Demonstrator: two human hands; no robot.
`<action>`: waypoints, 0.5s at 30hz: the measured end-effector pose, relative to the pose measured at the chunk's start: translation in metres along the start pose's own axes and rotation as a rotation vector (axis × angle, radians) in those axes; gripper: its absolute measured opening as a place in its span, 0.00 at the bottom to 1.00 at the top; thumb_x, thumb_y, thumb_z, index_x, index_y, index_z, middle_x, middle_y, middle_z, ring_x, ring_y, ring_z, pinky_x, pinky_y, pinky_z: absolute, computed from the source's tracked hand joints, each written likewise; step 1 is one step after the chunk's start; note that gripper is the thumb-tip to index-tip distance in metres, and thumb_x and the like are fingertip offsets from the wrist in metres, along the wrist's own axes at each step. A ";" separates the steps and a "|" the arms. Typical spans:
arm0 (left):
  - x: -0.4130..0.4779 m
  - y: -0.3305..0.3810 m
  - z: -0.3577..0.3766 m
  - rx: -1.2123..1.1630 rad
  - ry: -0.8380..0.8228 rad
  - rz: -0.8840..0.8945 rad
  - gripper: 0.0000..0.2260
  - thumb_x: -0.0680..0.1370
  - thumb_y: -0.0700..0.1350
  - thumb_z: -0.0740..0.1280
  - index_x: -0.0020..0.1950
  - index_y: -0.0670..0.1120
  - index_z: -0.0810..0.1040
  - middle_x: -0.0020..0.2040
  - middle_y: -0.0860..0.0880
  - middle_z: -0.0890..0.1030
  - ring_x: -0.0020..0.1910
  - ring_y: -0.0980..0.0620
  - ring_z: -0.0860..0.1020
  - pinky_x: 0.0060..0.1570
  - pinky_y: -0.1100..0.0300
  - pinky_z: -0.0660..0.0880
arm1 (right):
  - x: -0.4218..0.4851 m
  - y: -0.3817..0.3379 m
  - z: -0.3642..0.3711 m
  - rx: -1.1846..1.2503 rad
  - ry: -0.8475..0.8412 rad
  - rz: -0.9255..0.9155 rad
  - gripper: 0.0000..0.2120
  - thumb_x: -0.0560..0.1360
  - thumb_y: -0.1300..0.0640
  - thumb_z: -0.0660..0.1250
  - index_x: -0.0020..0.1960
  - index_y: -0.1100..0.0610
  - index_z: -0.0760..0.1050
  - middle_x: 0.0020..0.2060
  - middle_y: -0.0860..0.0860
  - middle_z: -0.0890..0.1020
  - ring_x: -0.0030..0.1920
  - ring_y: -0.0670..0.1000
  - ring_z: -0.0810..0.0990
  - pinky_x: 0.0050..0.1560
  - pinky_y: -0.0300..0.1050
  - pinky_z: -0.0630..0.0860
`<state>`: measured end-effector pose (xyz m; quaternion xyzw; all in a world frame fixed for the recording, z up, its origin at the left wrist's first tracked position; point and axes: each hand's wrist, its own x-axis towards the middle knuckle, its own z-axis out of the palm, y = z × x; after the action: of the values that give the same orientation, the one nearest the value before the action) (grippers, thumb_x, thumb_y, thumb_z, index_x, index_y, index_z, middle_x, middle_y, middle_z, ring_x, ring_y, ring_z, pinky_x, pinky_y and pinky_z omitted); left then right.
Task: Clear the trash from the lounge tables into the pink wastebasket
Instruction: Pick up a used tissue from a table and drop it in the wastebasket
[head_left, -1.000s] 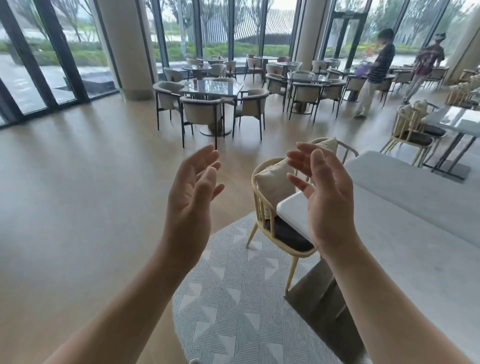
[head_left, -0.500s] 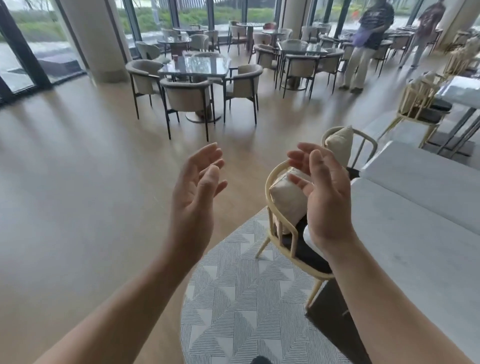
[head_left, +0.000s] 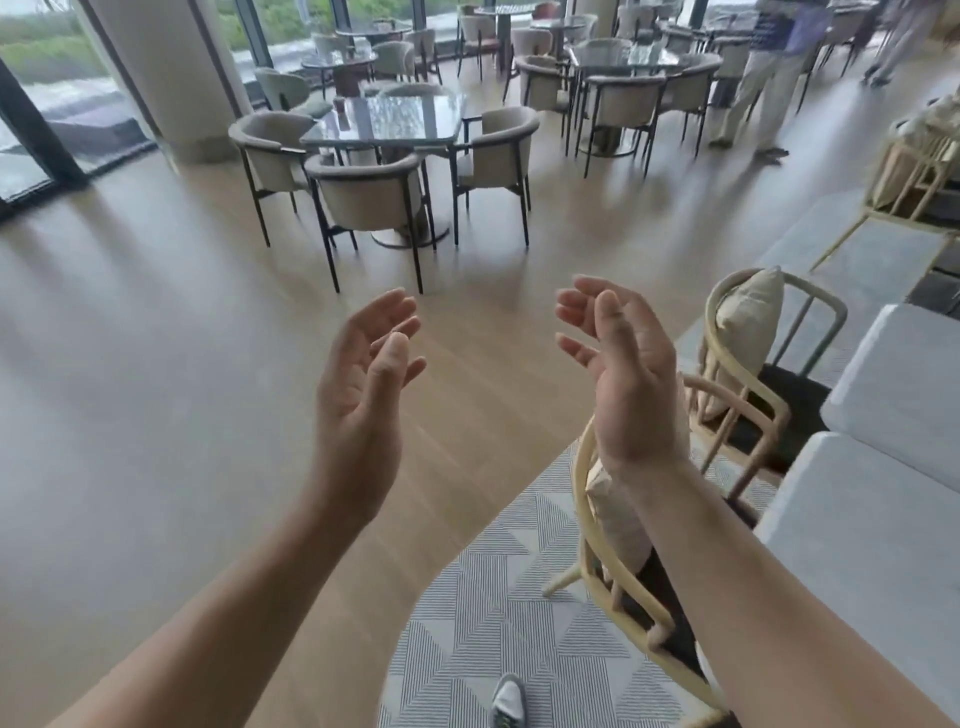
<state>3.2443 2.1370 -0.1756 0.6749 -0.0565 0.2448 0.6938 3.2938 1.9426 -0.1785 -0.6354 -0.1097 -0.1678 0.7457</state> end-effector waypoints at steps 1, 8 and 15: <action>0.022 -0.010 0.002 0.003 -0.004 -0.003 0.19 0.79 0.56 0.61 0.68 0.54 0.75 0.69 0.48 0.80 0.69 0.50 0.80 0.63 0.51 0.80 | 0.022 0.008 0.003 -0.005 0.000 0.001 0.16 0.82 0.43 0.61 0.62 0.50 0.79 0.58 0.51 0.85 0.62 0.50 0.83 0.66 0.62 0.79; 0.148 -0.080 0.023 -0.046 -0.049 -0.037 0.18 0.79 0.56 0.62 0.68 0.54 0.76 0.68 0.49 0.80 0.70 0.48 0.79 0.63 0.50 0.80 | 0.141 0.057 -0.002 -0.069 0.053 0.016 0.17 0.81 0.41 0.61 0.62 0.49 0.79 0.58 0.48 0.85 0.63 0.49 0.83 0.67 0.60 0.79; 0.284 -0.166 0.062 -0.105 -0.191 -0.057 0.18 0.79 0.54 0.62 0.67 0.53 0.77 0.68 0.49 0.81 0.71 0.49 0.79 0.62 0.51 0.79 | 0.255 0.124 -0.006 -0.135 0.182 0.005 0.18 0.81 0.40 0.61 0.63 0.49 0.79 0.58 0.49 0.86 0.63 0.50 0.83 0.65 0.58 0.80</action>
<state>3.5775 2.1577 -0.2052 0.6593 -0.1161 0.1562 0.7263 3.5759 1.9252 -0.1965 -0.6667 -0.0282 -0.2299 0.7085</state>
